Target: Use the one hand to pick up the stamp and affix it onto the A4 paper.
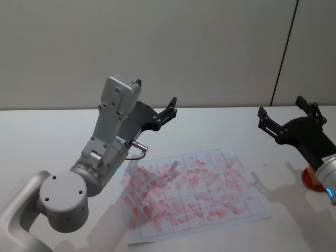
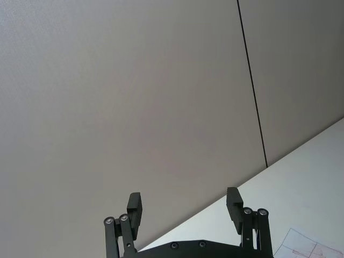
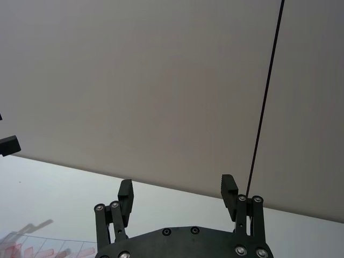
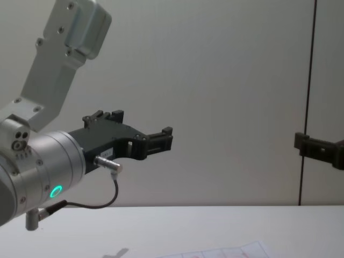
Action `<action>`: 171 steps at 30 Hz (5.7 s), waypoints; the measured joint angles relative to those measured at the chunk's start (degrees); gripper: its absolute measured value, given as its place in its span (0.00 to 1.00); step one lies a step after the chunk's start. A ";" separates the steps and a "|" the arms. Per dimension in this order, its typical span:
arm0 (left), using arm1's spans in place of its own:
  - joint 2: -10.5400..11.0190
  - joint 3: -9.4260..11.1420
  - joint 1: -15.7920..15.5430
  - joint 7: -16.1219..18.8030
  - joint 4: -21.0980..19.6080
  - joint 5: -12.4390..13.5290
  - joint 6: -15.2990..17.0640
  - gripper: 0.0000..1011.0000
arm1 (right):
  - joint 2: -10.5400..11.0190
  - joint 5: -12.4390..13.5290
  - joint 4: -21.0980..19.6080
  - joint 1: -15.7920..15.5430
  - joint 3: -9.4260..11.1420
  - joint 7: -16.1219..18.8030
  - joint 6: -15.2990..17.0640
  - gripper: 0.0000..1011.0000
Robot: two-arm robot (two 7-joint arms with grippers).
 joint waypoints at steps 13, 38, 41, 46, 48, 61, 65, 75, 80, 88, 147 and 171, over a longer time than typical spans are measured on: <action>0.00 0.00 0.00 0.00 0.00 0.00 0.00 0.99 | 0.00 0.00 0.00 0.00 0.00 0.00 0.00 0.99; 0.00 0.00 0.00 0.00 0.00 0.00 0.00 0.99 | 0.00 0.00 0.00 0.00 0.00 0.00 0.00 0.99; 0.00 0.00 0.00 0.00 0.00 0.00 0.00 0.99 | 0.00 0.00 0.02 0.00 0.00 0.00 0.00 0.99; 0.00 0.00 0.00 0.00 0.00 0.00 0.00 0.99 | -0.15 0.14 0.03 -0.13 0.01 -0.75 0.68 0.99; 0.00 0.00 0.00 0.00 0.00 0.00 0.00 0.99 | -0.23 0.21 0.03 -0.21 0.02 -1.24 1.19 0.99; 0.00 0.00 0.00 0.00 0.00 0.00 0.00 0.99 | -1.21 1.06 -0.45 -1.33 0.41 -8.50 8.05 0.99; 0.00 0.00 0.00 0.00 0.00 0.00 0.00 0.99 | -1.41 1.29 -0.52 -1.64 0.56 -10.34 10.02 0.99; 0.00 0.00 0.00 0.00 0.00 0.00 0.00 0.99 | -2.17 1.81 -0.44 -2.67 0.86 -15.03 15.63 0.99; 0.00 0.00 0.00 0.00 0.00 0.00 0.00 0.99 | -2.51 2.18 -0.21 -3.14 0.97 -16.49 17.61 0.99; 0.00 0.00 0.00 0.00 0.00 0.00 0.00 0.99 | -2.70 3.66 0.41 -4.19 1.57 -17.90 19.34 0.99; 0.00 0.00 0.00 0.00 0.00 0.00 0.00 0.99 | -1.76 3.73 3.38 -4.91 5.15 -13.94 18.38 0.22; 0.00 0.00 0.00 0.00 0.00 0.00 0.00 0.99 | -4.90 -0.54 0.32 -2.02 1.12 -1.66 20.98 0.22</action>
